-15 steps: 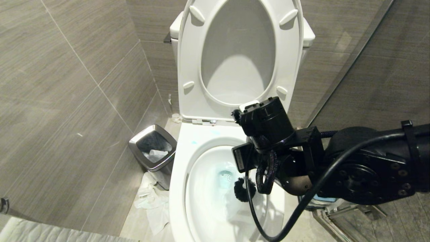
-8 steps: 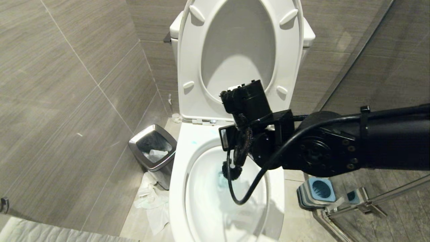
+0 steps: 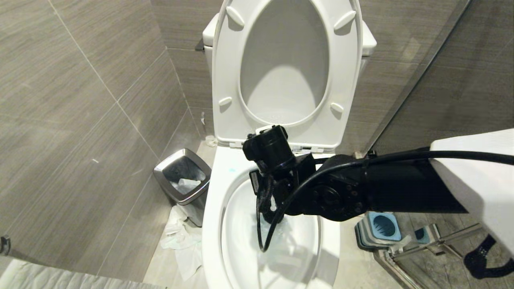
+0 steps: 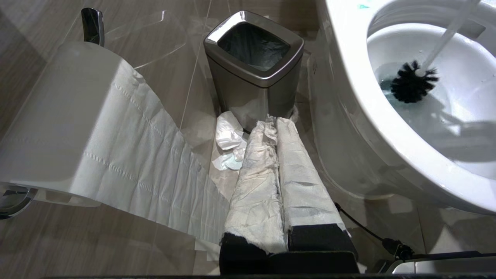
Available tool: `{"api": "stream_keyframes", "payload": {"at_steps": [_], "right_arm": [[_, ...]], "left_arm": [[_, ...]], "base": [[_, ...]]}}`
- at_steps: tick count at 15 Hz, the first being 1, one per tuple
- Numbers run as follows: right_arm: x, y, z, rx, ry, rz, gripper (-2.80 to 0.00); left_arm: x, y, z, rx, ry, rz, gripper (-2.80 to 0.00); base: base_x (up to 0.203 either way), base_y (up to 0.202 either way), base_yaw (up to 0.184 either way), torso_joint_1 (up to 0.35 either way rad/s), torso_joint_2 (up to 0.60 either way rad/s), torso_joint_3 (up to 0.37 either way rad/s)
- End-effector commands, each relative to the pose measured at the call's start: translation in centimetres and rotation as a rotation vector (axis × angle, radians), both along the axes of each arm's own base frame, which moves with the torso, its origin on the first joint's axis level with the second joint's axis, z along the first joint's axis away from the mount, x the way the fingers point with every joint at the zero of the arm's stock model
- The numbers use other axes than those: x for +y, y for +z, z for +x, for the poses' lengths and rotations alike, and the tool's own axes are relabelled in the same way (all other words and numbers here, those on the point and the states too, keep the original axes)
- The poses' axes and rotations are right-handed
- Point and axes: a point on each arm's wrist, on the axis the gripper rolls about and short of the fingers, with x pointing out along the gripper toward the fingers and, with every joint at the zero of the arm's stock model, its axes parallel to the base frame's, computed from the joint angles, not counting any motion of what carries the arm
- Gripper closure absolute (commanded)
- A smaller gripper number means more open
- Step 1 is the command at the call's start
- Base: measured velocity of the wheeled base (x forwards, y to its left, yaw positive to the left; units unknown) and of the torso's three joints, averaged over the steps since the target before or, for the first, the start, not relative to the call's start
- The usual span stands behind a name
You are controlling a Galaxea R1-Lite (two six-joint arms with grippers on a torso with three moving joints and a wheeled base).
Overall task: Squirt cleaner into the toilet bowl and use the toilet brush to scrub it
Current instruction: Scrub the toilet bowl
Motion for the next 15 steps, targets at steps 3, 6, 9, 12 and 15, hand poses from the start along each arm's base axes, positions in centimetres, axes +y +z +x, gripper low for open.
{"api": "stream_keyframes", "payload": {"at_steps": [3,6,9,12,15], "right_arm": [[1.1,-2.8,1.0,0.016,-0.008,-0.026,0.00],[0.0,0.7,-0.1,-0.028,-0.003,0.027,0.00],[-2.8,6.7,-2.9,-0.091,0.007,0.105,0.00],[-6.4,11.5,-6.3,-0.099,0.032,0.133,0.00],[-8.2,13.7,-8.0,-0.070,0.106,0.156,0.00]], "left_arm": [[0.0,0.0,0.0,0.002,0.000,0.000,0.00],[0.0,0.0,0.0,0.002,0.000,0.000,0.00],[0.0,0.0,0.0,0.002,0.000,0.000,0.00],[0.0,0.0,0.0,0.002,0.000,0.000,0.00],[0.0,0.0,0.0,0.002,0.000,0.000,0.00]], "base": [[0.000,0.000,0.000,0.000,0.00,0.000],[0.000,0.000,0.000,0.000,0.00,0.000],[0.000,0.000,0.000,0.000,0.00,0.000],[0.000,0.000,0.000,0.000,0.00,0.000],[0.000,0.000,0.000,0.000,0.00,0.000]]}}
